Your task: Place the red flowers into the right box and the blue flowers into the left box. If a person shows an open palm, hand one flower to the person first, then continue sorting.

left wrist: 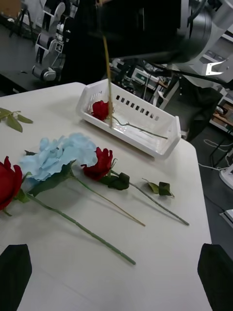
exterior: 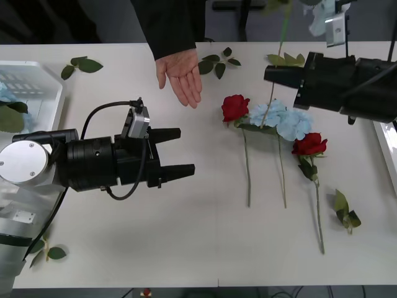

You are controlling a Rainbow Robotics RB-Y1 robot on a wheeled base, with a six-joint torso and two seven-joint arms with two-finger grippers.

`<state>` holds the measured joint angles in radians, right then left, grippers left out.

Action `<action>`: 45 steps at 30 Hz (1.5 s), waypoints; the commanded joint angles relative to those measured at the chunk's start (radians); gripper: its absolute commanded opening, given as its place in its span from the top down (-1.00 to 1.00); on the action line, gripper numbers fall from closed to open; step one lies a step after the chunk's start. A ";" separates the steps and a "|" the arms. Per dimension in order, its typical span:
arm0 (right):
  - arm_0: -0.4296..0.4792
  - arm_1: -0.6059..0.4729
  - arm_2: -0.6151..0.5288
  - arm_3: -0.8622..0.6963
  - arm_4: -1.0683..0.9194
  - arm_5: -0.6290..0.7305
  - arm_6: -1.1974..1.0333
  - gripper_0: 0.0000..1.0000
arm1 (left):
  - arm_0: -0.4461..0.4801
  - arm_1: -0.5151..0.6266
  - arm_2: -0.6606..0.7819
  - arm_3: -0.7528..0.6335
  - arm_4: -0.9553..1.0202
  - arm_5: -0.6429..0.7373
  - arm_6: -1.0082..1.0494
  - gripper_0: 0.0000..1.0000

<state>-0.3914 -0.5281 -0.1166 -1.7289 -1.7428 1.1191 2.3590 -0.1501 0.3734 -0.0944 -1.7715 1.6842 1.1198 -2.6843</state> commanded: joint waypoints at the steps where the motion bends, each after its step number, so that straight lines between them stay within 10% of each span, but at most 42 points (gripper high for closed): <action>1: -0.057 0.020 0.023 -0.057 0.008 -0.094 0.215 1.00 | -0.023 0.015 0.010 -0.017 0.000 0.003 -0.021 -1.00; 9: -0.080 0.027 0.141 -0.057 -0.004 -0.317 0.346 1.00 | -0.025 0.018 0.010 -0.017 0.000 0.005 -0.021 -1.00; 32: -0.078 0.033 0.149 -0.057 -0.017 -0.320 0.346 0.96 | -0.026 0.016 0.010 -0.017 0.003 0.003 -0.021 -1.00; 34: -0.076 0.033 0.149 -0.057 -0.021 -0.320 0.346 0.60 | -0.026 0.016 0.010 -0.017 0.005 0.005 -0.021 -1.00; 38: -0.076 0.033 0.149 -0.055 -0.043 -0.320 0.346 -0.88 | -0.026 0.018 0.012 -0.017 0.008 0.003 -0.021 -1.00; 45: -0.067 0.031 0.147 -0.057 -0.069 -0.320 0.346 -1.00 | -0.026 0.021 0.010 -0.017 0.009 0.003 -0.021 -1.00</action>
<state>-0.4529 -0.5021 0.0339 -1.7532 -1.8005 0.8010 2.6984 -0.1503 0.3734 -0.0944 -1.7715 1.6843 1.1204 -2.6843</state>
